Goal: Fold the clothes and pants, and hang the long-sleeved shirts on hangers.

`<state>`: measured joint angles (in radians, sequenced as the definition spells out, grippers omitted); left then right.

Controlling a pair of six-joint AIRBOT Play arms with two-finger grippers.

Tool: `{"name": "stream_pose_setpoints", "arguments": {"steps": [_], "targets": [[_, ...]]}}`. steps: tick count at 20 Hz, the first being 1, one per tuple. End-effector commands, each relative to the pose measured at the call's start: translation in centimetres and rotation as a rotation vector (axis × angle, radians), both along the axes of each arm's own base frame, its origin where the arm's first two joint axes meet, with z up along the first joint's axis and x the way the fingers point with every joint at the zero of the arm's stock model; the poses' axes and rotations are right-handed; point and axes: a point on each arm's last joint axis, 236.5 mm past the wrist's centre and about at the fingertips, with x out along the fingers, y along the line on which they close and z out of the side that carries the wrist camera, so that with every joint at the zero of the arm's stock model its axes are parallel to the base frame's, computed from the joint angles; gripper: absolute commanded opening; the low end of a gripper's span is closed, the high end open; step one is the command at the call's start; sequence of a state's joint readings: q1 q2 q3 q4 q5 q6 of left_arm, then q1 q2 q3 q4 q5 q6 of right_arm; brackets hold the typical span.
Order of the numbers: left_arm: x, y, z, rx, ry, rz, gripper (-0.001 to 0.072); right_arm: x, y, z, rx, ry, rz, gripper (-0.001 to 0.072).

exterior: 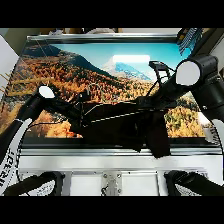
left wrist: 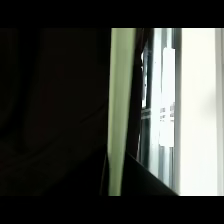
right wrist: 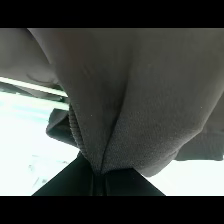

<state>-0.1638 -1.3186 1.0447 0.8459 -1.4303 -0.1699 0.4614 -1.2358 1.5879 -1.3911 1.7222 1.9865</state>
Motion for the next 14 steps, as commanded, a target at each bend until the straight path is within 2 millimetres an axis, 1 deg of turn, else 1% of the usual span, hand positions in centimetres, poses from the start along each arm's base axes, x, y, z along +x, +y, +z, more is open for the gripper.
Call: {"name": "stream_pose_setpoints", "arguments": {"steps": [1, 4, 6, 8, 11, 14], "targets": [[0.4, -0.2, 0.0, -0.014, -0.043, -0.021, 0.0016, 1.0, 0.8, 1.5, 0.043, -0.061, -0.004, 0.0026], [0.1, -0.9, 0.0, -0.026, -0.094, -0.097, 0.0016, 1.0, 2.0, 1.9, 0.094, -0.062, 0.007, 0.0026], [0.1, -1.6, -0.3, -0.026, -0.110, -0.116, 0.0016, 1.1, 2.9, 2.0, 0.130, -0.066, 0.013, 0.0026], [-0.5, -2.1, -1.2, -0.025, -0.081, -0.144, 0.0016, 1.3, 3.3, 2.2, 0.144, -0.072, 0.015, 0.0026], [-0.9, -2.2, -2.2, -0.023, -0.036, -0.154, 0.0016, 1.9, 3.6, 2.8, 0.156, -0.093, 0.017, 0.0026], [-1.1, -2.1, -2.5, -0.020, -0.017, -0.161, 0.0016, 2.4, 5.1, 3.3, 0.170, -0.116, 0.045, 0.0026]]}}
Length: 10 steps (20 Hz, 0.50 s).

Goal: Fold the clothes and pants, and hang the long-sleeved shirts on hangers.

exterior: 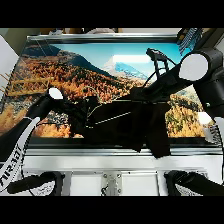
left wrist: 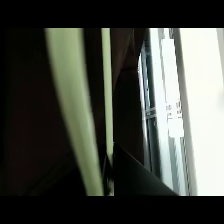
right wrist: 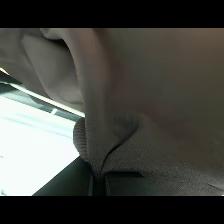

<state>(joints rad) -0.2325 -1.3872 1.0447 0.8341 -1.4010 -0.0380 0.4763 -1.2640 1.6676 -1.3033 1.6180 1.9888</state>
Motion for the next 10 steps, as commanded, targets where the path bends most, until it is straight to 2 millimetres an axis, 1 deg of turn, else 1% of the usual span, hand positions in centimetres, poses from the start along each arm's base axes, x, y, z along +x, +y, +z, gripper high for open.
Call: {"name": "stream_pose_setpoints", "arguments": {"steps": [1, 3, 6, 7, 10], "targets": [[-0.3, 0.1, -0.5, 0.004, 0.019, -0.013, 0.0016, 0.4, 1.8, 0.5, 0.017, -0.026, 0.043, 0.0026], [-0.2, 0.4, -0.4, 0.005, 0.025, -0.006, 0.0016, 0.3, 2.8, 0.2, 0.012, -0.023, 0.070, 0.0026], [-0.5, 1.5, -0.1, 0.001, 0.062, 0.001, 0.0016, 0.9, 2.6, -0.1, -0.006, -0.029, 0.053, 0.0026], [-0.3, 2.0, -0.1, 0.001, 0.067, 0.015, 0.0015, 1.0, 2.8, -0.1, 0.000, -0.034, 0.053, 0.0026], [0.2, 3.0, 0.0, -0.002, 0.071, 0.046, 0.0015, 1.4, 4.0, -0.1, 0.024, -0.056, 0.064, 0.0026]]}}
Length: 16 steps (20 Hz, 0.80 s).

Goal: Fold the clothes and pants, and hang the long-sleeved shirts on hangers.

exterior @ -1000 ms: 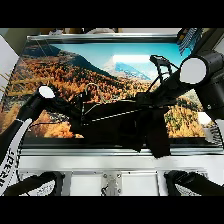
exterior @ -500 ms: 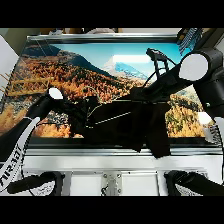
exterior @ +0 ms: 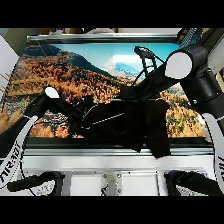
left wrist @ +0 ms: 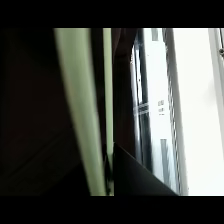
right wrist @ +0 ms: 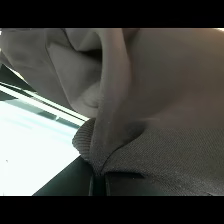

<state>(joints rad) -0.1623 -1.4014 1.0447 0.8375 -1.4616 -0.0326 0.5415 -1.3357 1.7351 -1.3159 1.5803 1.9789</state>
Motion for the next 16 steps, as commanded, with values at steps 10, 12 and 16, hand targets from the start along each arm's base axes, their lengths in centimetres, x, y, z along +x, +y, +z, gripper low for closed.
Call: {"name": "stream_pose_setpoints", "arguments": {"steps": [10, 12, 16], "targets": [[-0.1, 2.9, 1.3, 0.074, -0.071, -0.005, 0.0015, 1.8, 7.3, 0.4, 0.161, -0.105, 0.066, 0.0026], [-0.4, 3.2, 1.2, 0.085, -0.064, -0.016, 0.0015, 2.4, 8.1, 1.3, 0.191, -0.141, 0.063, 0.0026], [-0.5, 3.1, 1.2, 0.083, -0.060, -0.018, 0.0015, 1.4, 10.2, 1.5, 0.245, -0.122, 0.113, 0.0026]]}}
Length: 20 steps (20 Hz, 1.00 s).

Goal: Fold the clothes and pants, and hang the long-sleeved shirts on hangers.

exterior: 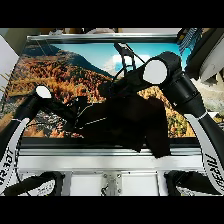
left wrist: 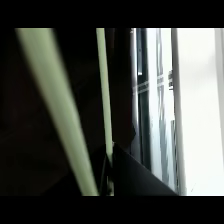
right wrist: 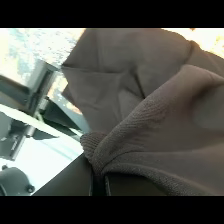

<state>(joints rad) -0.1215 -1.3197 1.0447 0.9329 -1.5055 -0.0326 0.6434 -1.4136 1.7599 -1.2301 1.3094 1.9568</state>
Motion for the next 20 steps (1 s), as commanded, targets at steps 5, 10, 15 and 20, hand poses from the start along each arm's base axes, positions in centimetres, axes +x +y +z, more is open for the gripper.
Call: {"name": "stream_pose_setpoints", "arguments": {"steps": [5, 10, 15, 20], "targets": [[-0.1, 0.2, 0.0, 0.007, -0.001, -0.001, 0.0015, -2.1, 4.3, -1.5, 0.058, 0.060, 0.111, 0.0026], [-0.1, 0.2, 0.0, 0.007, -0.001, -0.001, 0.0015, -2.9, 7.1, -1.4, 0.109, 0.037, 0.158, 0.0026], [-0.1, 0.2, 0.0, 0.009, 0.006, 0.006, 0.0015, -2.8, 7.0, -1.4, 0.100, 0.015, 0.184, 0.0028], [-0.1, 0.2, 0.0, 0.009, 0.008, 0.005, 0.0016, -2.9, 7.1, -1.3, 0.103, 0.008, 0.198, 0.0532]]}}
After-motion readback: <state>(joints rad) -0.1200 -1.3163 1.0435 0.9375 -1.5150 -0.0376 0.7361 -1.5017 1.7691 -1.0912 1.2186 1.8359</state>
